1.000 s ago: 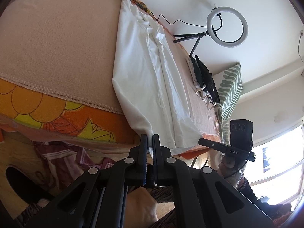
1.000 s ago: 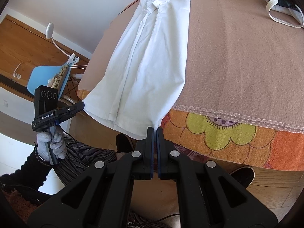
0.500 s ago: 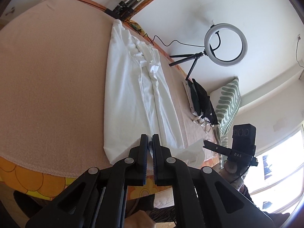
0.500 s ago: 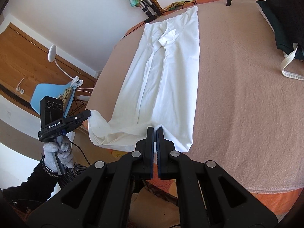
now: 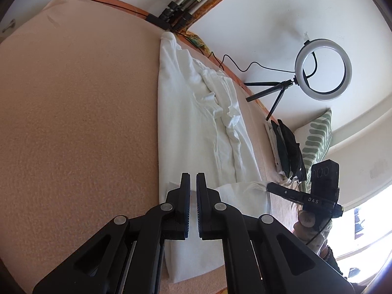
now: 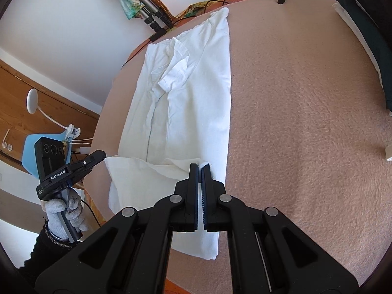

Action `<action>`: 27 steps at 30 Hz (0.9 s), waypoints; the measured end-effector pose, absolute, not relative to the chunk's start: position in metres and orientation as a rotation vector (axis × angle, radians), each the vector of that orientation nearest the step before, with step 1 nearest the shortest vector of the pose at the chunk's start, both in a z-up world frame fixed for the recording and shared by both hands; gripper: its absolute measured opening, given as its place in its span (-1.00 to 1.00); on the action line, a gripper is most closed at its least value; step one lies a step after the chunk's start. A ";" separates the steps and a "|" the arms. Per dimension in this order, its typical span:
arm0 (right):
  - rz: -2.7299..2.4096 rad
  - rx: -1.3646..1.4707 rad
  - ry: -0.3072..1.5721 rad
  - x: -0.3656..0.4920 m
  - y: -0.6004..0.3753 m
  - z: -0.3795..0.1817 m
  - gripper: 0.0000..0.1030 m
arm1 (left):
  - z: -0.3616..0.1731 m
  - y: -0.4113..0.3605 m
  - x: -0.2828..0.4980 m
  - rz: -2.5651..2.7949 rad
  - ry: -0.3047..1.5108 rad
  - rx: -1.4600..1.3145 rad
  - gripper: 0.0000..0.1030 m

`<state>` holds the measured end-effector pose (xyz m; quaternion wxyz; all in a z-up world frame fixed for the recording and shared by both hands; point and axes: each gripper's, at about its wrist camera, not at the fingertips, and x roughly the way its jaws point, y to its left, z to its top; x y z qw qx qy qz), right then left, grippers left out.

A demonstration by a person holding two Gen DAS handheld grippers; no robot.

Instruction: Fold small clothes

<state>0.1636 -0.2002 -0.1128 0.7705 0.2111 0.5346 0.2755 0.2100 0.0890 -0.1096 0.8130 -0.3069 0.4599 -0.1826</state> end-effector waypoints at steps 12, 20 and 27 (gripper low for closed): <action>0.566 0.480 1.108 0.165 -0.219 -0.107 -0.68 | -0.091 0.094 0.206 -0.335 0.904 -0.542 -0.72; 0.561 0.361 1.058 0.146 -0.221 -0.102 -0.35 | -0.106 0.069 0.189 -0.361 0.962 -0.345 -0.48; 0.560 0.285 1.074 0.144 -0.204 -0.110 -0.35 | -0.110 0.039 0.184 -0.333 0.939 -0.143 -0.48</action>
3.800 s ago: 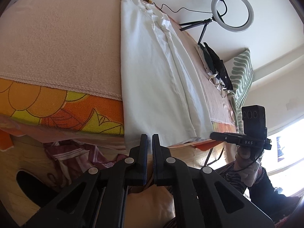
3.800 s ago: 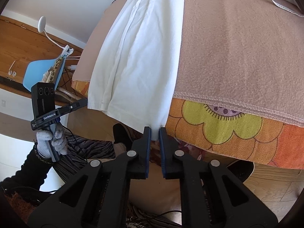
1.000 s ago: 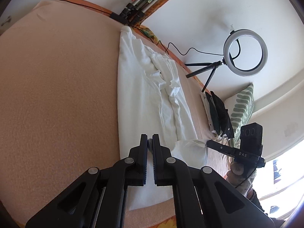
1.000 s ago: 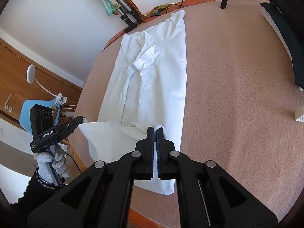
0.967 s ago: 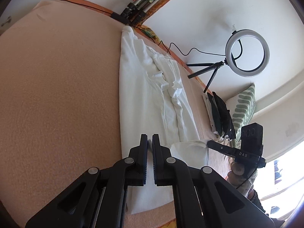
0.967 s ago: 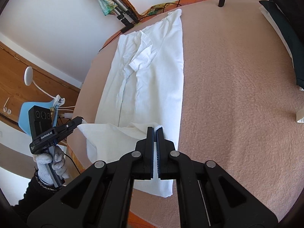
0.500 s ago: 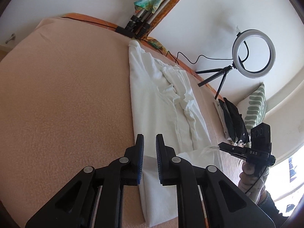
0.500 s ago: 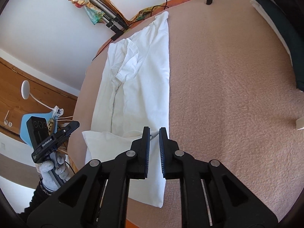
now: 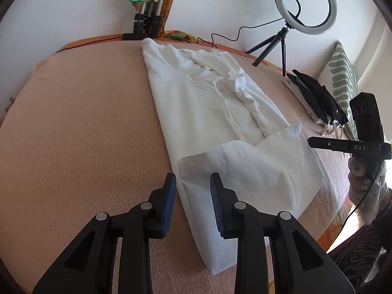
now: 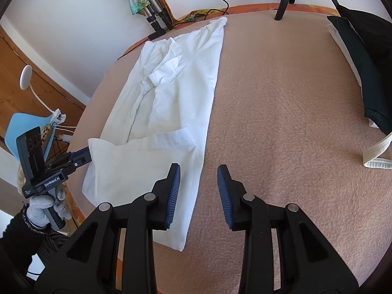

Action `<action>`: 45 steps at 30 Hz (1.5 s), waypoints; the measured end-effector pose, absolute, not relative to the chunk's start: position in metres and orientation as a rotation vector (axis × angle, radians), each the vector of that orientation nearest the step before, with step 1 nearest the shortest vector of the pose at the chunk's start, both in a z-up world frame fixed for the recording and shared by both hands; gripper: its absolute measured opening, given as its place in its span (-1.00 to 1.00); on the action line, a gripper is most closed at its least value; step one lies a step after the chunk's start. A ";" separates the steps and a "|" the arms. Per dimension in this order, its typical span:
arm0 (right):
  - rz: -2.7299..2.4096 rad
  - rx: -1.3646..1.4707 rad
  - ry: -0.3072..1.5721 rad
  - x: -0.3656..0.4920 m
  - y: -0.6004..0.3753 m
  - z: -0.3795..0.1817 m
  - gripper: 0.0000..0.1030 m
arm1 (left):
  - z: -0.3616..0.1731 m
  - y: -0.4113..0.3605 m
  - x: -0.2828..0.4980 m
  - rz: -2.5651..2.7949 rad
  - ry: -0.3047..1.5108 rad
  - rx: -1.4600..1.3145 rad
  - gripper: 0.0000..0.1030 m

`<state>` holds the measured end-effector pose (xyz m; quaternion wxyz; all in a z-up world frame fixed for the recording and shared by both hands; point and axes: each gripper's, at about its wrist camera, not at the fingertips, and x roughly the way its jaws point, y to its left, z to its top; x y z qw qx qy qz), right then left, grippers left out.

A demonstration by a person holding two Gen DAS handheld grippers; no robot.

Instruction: Fold small clothes

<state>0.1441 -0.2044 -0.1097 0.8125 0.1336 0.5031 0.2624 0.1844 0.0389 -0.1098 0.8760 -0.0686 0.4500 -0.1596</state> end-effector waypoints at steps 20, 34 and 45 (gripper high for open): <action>0.559 0.181 1.076 0.142 -0.181 -0.112 -0.43 | -0.117 0.030 0.189 -0.326 0.907 -0.097 -0.91; 0.484 0.177 1.040 0.132 -0.202 -0.102 -0.63 | -0.103 0.038 0.179 -0.224 0.858 -0.047 -0.86; 0.645 0.154 0.992 0.095 -0.191 -0.088 -0.63 | -0.089 0.009 0.166 -0.415 0.851 -0.153 -0.79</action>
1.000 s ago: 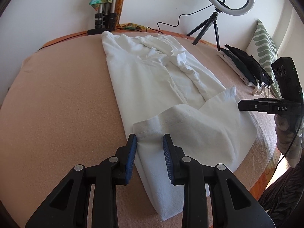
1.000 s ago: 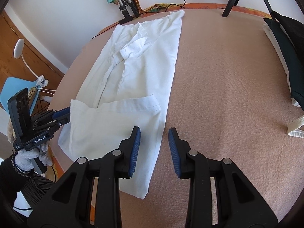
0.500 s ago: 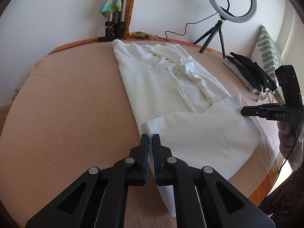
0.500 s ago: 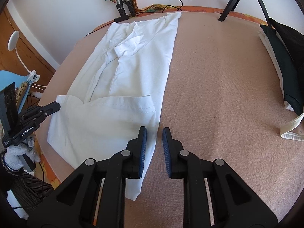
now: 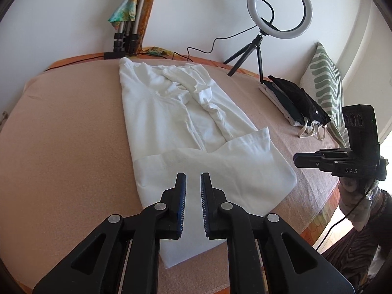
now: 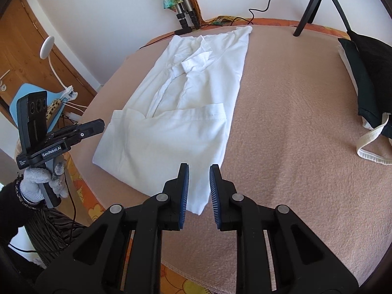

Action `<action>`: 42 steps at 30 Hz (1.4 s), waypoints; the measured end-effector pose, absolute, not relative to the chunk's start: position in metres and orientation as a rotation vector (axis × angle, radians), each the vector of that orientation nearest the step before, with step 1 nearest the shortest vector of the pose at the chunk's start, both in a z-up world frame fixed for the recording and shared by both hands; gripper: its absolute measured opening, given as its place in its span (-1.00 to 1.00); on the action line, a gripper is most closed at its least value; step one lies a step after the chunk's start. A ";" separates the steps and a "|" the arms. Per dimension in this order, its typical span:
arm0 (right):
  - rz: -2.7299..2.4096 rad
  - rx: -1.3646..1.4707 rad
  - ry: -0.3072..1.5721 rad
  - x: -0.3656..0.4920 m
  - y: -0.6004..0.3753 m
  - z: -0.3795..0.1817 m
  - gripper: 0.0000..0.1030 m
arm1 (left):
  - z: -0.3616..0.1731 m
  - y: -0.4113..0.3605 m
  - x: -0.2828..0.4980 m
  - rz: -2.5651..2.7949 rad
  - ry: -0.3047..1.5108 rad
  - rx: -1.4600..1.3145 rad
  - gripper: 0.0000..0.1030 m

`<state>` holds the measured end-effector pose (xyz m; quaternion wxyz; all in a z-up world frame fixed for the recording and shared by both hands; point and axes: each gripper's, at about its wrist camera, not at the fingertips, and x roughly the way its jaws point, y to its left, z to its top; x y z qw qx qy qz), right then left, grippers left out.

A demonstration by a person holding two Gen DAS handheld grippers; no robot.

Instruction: Fold small clothes

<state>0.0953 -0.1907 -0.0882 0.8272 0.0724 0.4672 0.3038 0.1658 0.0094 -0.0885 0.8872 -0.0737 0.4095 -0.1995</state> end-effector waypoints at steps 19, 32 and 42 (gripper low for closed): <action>0.527 0.069 0.934 0.147 -0.168 -0.088 -0.92 | -0.110 -0.025 0.172 -0.463 0.916 -0.073 -0.79; 0.463 0.060 0.917 0.148 -0.180 -0.083 -0.69 | -0.106 -0.041 0.184 -0.454 0.869 -0.037 -0.79; 0.512 0.129 0.933 0.163 -0.192 -0.073 -0.55 | -0.091 -0.018 0.220 -0.347 0.853 -0.067 -0.72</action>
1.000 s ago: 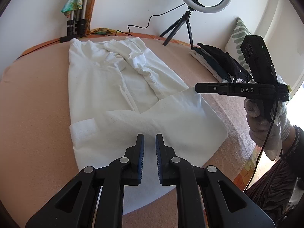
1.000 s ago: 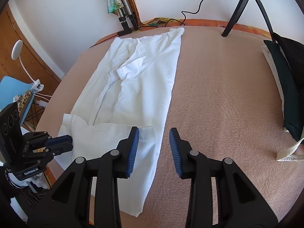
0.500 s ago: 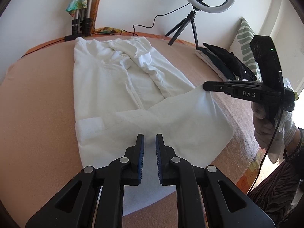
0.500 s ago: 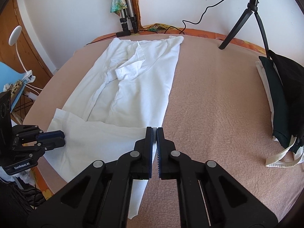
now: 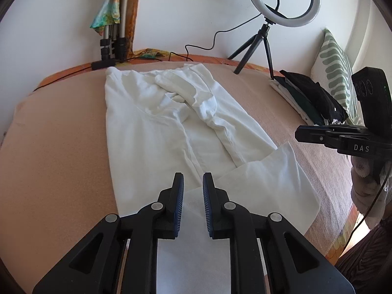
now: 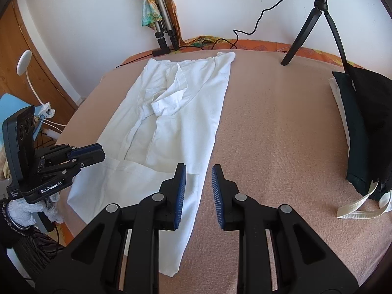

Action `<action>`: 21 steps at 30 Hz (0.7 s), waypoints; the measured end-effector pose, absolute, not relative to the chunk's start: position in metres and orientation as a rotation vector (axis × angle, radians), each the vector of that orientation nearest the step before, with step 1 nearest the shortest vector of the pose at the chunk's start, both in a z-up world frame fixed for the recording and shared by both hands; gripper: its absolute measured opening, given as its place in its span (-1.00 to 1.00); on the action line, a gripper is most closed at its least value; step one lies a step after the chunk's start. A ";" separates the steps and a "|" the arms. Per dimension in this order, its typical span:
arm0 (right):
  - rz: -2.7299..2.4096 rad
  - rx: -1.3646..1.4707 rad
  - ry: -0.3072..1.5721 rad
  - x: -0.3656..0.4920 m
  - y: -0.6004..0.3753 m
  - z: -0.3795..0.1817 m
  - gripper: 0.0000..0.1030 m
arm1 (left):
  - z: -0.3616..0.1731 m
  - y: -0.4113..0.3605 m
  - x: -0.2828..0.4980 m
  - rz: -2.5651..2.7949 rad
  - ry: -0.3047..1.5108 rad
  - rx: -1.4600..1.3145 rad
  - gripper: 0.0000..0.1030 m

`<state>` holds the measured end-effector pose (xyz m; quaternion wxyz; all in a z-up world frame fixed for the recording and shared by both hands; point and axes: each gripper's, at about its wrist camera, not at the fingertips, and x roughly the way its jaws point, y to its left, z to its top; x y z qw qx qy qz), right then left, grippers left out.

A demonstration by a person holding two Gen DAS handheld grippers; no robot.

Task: Fold small clothes
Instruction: 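Move both tools to the collar end and grasp it with both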

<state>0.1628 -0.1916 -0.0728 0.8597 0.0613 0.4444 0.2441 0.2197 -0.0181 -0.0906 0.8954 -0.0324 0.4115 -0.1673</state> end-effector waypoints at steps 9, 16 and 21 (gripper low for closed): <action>0.553 0.180 0.919 0.230 -0.197 -0.062 -0.55 | -0.065 0.023 0.271 -0.316 0.816 -0.128 -0.20; 0.559 0.207 0.930 0.287 -0.185 -0.067 -0.55 | -0.074 0.059 0.321 -0.293 0.847 -0.206 -0.20; 0.561 0.195 0.940 0.322 -0.172 -0.073 -0.55 | -0.087 0.079 0.355 -0.276 0.854 -0.237 -0.20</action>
